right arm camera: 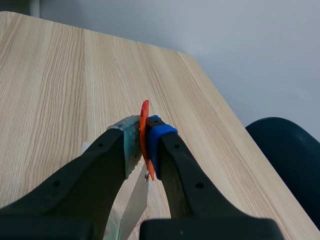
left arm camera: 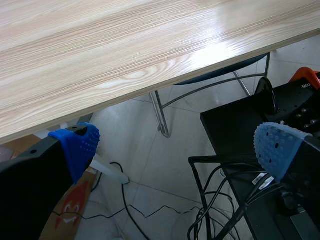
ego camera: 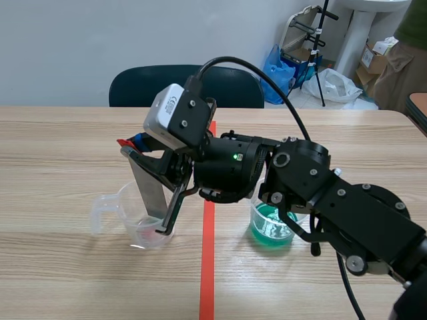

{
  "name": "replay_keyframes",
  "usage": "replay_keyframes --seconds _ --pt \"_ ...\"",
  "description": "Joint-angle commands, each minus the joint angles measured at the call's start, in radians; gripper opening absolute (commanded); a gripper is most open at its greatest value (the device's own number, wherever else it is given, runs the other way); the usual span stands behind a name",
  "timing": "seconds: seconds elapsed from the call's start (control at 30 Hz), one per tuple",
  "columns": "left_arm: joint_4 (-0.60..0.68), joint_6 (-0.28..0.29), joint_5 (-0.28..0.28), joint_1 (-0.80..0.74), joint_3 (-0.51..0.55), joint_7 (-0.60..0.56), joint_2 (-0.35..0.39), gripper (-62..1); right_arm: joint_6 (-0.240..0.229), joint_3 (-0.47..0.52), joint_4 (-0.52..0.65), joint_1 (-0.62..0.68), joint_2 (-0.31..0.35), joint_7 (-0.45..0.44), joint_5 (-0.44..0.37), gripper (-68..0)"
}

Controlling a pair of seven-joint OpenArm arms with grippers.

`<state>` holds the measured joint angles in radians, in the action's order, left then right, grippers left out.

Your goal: Do the redox reaction experiment

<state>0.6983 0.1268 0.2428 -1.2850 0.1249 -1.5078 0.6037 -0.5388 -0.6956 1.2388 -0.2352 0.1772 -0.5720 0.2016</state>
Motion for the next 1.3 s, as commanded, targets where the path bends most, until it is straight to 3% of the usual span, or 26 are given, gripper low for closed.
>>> replay_keyframes --seconds 0.0,0.73,0.8,0.93,1.0,1.03,1.27 --pt "0.010 -0.002 0.000 -0.008 0.005 -0.046 -0.008 1.4 0.000 0.007 0.003 -0.017 0.000 -0.004 -0.006 -66.9" --pt "0.010 -0.002 0.000 -0.008 0.005 -0.046 -0.008 1.4 -0.013 0.007 0.003 -0.016 0.000 -0.003 -0.007 -65.6" --pt "0.010 -0.002 0.000 -0.008 0.005 -0.046 -0.008 1.4 -0.015 0.007 0.003 -0.016 0.000 0.008 -0.008 -55.9" --pt "0.010 -0.002 0.000 -0.008 0.005 -0.046 -0.008 1.4 -0.032 0.007 0.003 -0.016 0.000 0.032 -0.008 -18.6" --pt "0.010 -0.002 0.000 -0.008 0.005 -0.046 -0.008 1.4 -0.032 0.007 0.003 -0.016 0.000 0.029 -0.008 -3.2" --pt "0.010 -0.002 0.000 -0.008 0.005 -0.046 -0.008 1.4 -0.032 0.007 0.003 -0.016 0.000 0.026 -0.008 0.4" --pt "0.010 -0.002 0.000 -0.008 0.005 -0.046 -0.008 1.4 -0.035 0.007 0.003 -0.016 0.000 0.027 -0.008 0.4"
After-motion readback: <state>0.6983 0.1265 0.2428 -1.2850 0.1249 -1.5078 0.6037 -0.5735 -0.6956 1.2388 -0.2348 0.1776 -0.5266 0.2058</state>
